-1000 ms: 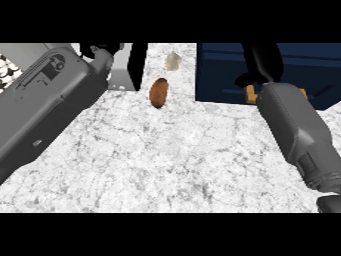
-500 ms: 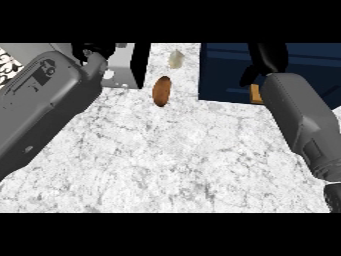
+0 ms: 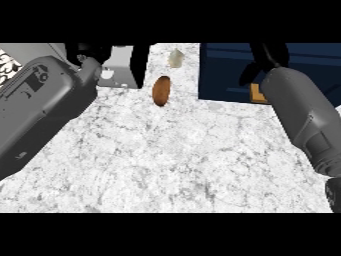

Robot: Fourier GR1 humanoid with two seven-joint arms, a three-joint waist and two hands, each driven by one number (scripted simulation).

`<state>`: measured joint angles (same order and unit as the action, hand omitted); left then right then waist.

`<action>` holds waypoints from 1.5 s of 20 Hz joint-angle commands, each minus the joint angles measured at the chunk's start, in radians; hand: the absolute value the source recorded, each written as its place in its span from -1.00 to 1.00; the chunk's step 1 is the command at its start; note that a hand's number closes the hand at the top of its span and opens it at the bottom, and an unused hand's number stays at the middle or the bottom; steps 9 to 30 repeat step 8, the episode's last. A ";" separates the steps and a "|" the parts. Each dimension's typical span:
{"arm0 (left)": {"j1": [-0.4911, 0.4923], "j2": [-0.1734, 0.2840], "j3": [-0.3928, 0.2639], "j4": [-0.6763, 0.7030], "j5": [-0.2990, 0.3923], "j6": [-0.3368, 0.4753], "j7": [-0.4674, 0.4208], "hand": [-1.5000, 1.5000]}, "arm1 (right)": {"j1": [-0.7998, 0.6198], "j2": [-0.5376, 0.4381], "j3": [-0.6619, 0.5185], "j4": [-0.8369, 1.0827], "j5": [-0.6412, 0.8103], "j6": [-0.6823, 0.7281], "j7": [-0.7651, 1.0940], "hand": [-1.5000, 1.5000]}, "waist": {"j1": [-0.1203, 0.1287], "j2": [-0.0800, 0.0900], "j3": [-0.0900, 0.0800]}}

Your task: Pick up the can, place it into the drawer and close the drawer

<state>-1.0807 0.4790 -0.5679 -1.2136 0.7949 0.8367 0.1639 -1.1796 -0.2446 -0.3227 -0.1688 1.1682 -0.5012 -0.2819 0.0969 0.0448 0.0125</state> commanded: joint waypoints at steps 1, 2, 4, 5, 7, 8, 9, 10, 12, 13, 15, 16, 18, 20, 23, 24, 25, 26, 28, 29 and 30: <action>0.012 0.000 -0.003 -0.008 -0.004 -0.004 0.001 -1.00 | -0.078 0.059 -0.178 -0.033 -0.200 0.073 -0.056 -1.00 | 0.017 -0.008 -0.004; 0.014 -0.007 -0.014 -0.023 -0.013 0.023 0.007 -1.00 | -0.061 0.060 -0.204 -0.033 -0.227 0.073 -0.076 -1.00 | 0.019 -0.012 -0.003; 0.036 -0.008 -0.014 -0.048 -0.008 0.012 0.004 -1.00 | -0.059 0.077 -0.243 -0.038 -0.266 0.069 -0.098 -1.00 | 0.028 -0.011 -0.006; 0.032 0.004 -0.021 -0.062 -0.013 0.028 0.025 -1.00 | -0.062 0.021 -0.253 -0.032 -0.275 0.128 -0.130 -1.00 | 0.022 -0.015 -0.006; 0.032 0.017 -0.005 -0.053 -0.011 0.012 0.026 -1.00 | -0.076 0.069 -0.266 -0.028 -0.287 0.105 -0.112 -1.00 | 0.021 -0.010 -0.008; 0.027 0.026 0.000 -0.069 -0.014 0.018 0.031 -1.00 | -0.073 0.043 -0.274 -0.032 -0.295 0.122 -0.142 -1.00 | 0.022 -0.011 -0.008; 0.027 0.026 0.000 -0.069 -0.014 0.018 0.031 -1.00 | -0.073 0.043 -0.274 -0.032 -0.295 0.122 -0.142 -1.00 | 0.022 -0.011 -0.008; 0.027 0.026 0.000 -0.069 -0.014 0.018 0.031 -1.00 | -0.073 0.043 -0.274 -0.032 -0.295 0.122 -0.142 -1.00 | 0.022 -0.011 -0.008; 0.027 0.026 0.000 -0.069 -0.014 0.018 0.031 -1.00 | -0.073 0.043 -0.274 -0.032 -0.295 0.122 -0.142 -1.00 | 0.022 -0.011 -0.008; 0.027 0.026 0.000 -0.069 -0.014 0.018 0.031 -1.00 | -0.073 0.043 -0.274 -0.032 -0.295 0.122 -0.142 -1.00 | 0.022 -0.011 -0.008; 0.027 0.026 0.000 -0.069 -0.014 0.018 0.031 -1.00 | -0.073 0.043 -0.274 -0.032 -0.295 0.122 -0.142 -1.00 | 0.022 -0.011 -0.008; 0.027 0.026 0.000 -0.069 -0.014 0.018 0.031 -1.00 | -0.073 0.043 -0.274 -0.032 -0.295 0.122 -0.142 -1.00 | 0.022 -0.011 -0.008; 0.027 0.026 0.000 -0.069 -0.014 0.018 0.031 -1.00 | -0.073 0.043 -0.274 -0.032 -0.295 0.122 -0.142 -1.00 | 0.022 -0.011 -0.008; 0.027 0.026 0.000 -0.069 -0.014 0.018 0.031 -1.00 | -0.073 0.043 -0.274 -0.032 -0.295 0.122 -0.142 -1.00 | 0.022 -0.011 -0.008; 0.027 0.026 0.000 -0.069 -0.014 0.018 0.031 -1.00 | -0.073 0.043 -0.274 -0.032 -0.295 0.122 -0.142 -1.00 | 0.022 -0.011 -0.008; 0.027 0.026 0.000 -0.069 -0.014 0.018 0.031 -1.00 | -0.073 0.043 -0.274 -0.032 -0.295 0.122 -0.142 -1.00 | 0.022 -0.011 -0.008; 0.027 0.026 0.000 -0.069 -0.014 0.018 0.031 -1.00 | -0.073 0.043 -0.274 -0.032 -0.295 0.122 -0.142 -1.00 | 0.022 -0.011 -0.008; 0.027 0.026 0.000 -0.069 -0.014 0.018 0.031 -1.00 | -0.073 0.043 -0.274 -0.032 -0.295 0.122 -0.142 -1.00 | 0.022 -0.011 -0.008; 0.027 0.026 0.000 -0.069 -0.014 0.018 0.031 -1.00 | -0.073 0.043 -0.274 -0.032 -0.295 0.122 -0.142 -1.00 | 0.022 -0.011 -0.008; 0.027 0.026 0.000 -0.069 -0.014 0.018 0.031 -1.00 | -0.073 0.043 -0.274 -0.032 -0.295 0.122 -0.142 -1.00 | 0.022 -0.011 -0.008; 0.027 0.026 0.000 -0.069 -0.014 0.018 0.031 -1.00 | -0.073 0.043 -0.274 -0.032 -0.295 0.122 -0.142 -1.00 | 0.022 -0.011 -0.008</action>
